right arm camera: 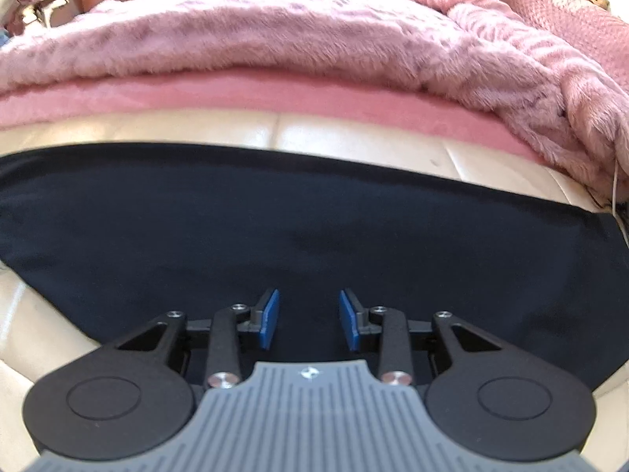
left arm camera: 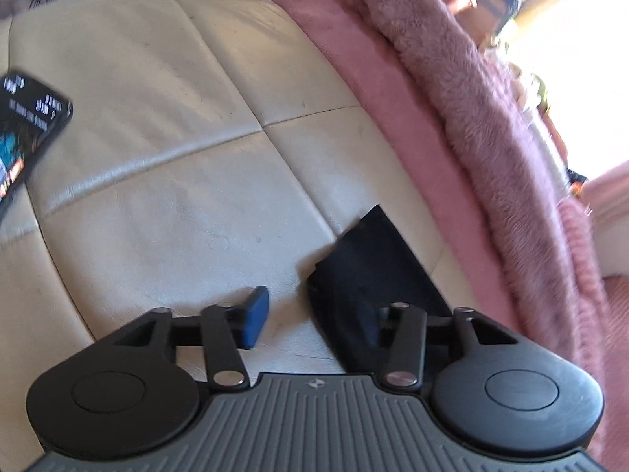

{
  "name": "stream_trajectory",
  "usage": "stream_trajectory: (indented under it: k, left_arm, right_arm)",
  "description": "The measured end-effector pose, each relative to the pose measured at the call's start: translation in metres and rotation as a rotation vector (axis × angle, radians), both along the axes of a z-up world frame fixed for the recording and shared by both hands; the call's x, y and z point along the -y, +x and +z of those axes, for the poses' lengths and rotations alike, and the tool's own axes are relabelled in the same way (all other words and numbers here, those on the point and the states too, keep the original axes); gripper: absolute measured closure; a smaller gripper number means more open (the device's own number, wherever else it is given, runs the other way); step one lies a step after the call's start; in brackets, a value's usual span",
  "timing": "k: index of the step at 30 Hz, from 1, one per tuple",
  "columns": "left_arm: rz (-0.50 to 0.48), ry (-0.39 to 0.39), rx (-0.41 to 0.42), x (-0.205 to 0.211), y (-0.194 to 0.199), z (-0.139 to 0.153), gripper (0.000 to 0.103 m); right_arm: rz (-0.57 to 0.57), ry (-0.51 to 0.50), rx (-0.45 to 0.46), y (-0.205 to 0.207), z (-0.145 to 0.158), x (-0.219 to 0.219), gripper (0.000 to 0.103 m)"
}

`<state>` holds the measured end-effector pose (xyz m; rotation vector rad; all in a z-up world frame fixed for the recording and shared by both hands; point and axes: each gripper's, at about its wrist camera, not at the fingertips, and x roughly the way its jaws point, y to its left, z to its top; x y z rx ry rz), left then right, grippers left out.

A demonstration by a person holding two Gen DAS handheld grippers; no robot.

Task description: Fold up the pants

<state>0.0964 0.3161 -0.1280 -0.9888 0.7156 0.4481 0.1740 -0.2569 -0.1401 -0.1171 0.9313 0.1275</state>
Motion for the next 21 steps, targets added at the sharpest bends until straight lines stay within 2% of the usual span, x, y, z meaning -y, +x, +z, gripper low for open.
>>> stream_trajectory:
  k: [2, 4, 8, 11, 12, 13, 15, 21]
  left_arm:
    - [0.014, -0.025, 0.014, 0.002, 0.005, -0.005, 0.045]
    - [0.024, -0.008, 0.029, 0.008, 0.009, -0.006, 0.044]
    - [-0.004, 0.061, 0.021, 0.022, 0.025, -0.006, 0.044]
    - [-0.006, 0.115, 0.016, 0.032, 0.03, -0.004, 0.05]
    - [-0.006, 0.137, 0.011, 0.036, 0.032, -0.004, 0.055]
    - [-0.01, 0.152, 0.006, 0.039, 0.033, -0.004, 0.072]
    - [-0.027, 0.16, -0.016, 0.042, 0.037, -0.006, 0.099]
    - [-0.004, 0.194, -0.028, 0.041, 0.026, 0.0, 0.099]
  right_arm:
    - [0.03, 0.026, 0.001, -0.003, 0.003, -0.006, 0.074]
    - [0.06, 0.032, -0.002, -0.005, 0.002, -0.016, 0.074]
    - [0.075, 0.046, -0.01, -0.008, -0.001, -0.026, 0.074]
    - [0.074, 0.053, -0.008, -0.009, -0.003, -0.027, 0.074]
    - [0.073, 0.055, -0.008, -0.008, -0.003, -0.027, 0.074]
    - [0.071, 0.055, -0.009, -0.007, -0.003, -0.027, 0.074]
    - [0.073, 0.053, -0.009, -0.008, -0.004, -0.03, 0.074]
    - [0.096, 0.047, -0.014, -0.01, -0.004, -0.032, 0.077]
